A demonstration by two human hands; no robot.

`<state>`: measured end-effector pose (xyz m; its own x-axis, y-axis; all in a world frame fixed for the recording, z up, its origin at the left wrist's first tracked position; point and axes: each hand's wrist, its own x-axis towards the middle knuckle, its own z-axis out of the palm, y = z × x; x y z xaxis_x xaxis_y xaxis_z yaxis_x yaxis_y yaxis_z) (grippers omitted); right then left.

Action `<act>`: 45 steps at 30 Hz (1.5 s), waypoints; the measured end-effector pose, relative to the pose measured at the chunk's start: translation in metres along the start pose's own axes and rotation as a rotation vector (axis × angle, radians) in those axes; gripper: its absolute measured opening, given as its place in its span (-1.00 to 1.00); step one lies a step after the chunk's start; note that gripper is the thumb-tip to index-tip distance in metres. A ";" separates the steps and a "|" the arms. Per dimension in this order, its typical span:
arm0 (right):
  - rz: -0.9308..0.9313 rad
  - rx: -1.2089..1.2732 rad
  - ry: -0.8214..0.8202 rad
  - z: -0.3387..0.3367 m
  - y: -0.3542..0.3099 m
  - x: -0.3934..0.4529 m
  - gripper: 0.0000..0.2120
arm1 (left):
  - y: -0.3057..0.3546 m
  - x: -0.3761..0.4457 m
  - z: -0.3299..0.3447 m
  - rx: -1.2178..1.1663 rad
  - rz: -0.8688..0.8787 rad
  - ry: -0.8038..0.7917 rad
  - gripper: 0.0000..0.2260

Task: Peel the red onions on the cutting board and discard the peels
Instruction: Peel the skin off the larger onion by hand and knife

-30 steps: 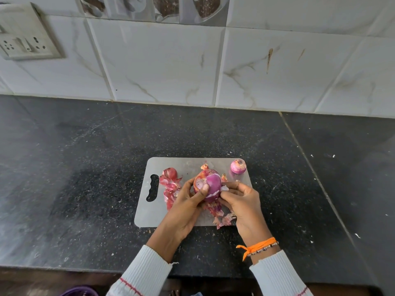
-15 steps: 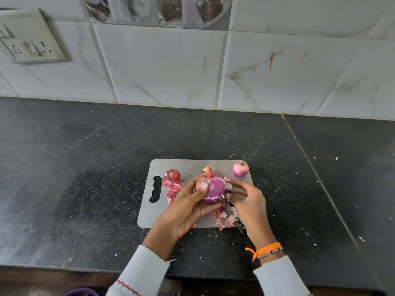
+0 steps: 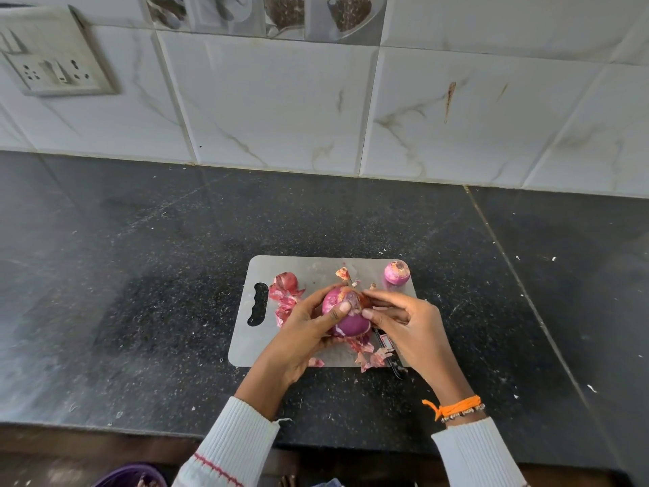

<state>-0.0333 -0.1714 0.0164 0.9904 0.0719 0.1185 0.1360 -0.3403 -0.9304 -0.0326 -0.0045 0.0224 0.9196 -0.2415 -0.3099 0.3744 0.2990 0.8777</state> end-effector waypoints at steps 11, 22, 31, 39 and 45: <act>-0.058 -0.095 0.033 -0.001 0.006 -0.002 -0.72 | 0.002 -0.007 0.004 0.081 0.027 -0.040 -0.70; -0.085 -0.130 0.046 0.004 0.001 -0.002 -0.80 | 0.002 -0.008 0.005 0.101 0.017 -0.030 -0.72; -0.144 -0.244 0.134 0.012 0.005 -0.001 -0.84 | 0.002 -0.007 0.004 0.096 0.005 -0.007 -0.73; -0.004 -0.086 0.129 0.008 0.013 0.002 -0.81 | 0.004 -0.003 0.003 0.028 0.015 0.025 -0.83; -0.033 -0.081 0.121 0.009 0.008 0.001 -0.78 | 0.000 0.000 0.001 0.000 -0.006 0.037 -0.81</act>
<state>-0.0317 -0.1655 0.0055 0.9807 -0.0276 0.1935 0.1650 -0.4143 -0.8951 -0.0322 -0.0057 0.0232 0.9210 -0.2093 -0.3286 0.3801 0.2978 0.8757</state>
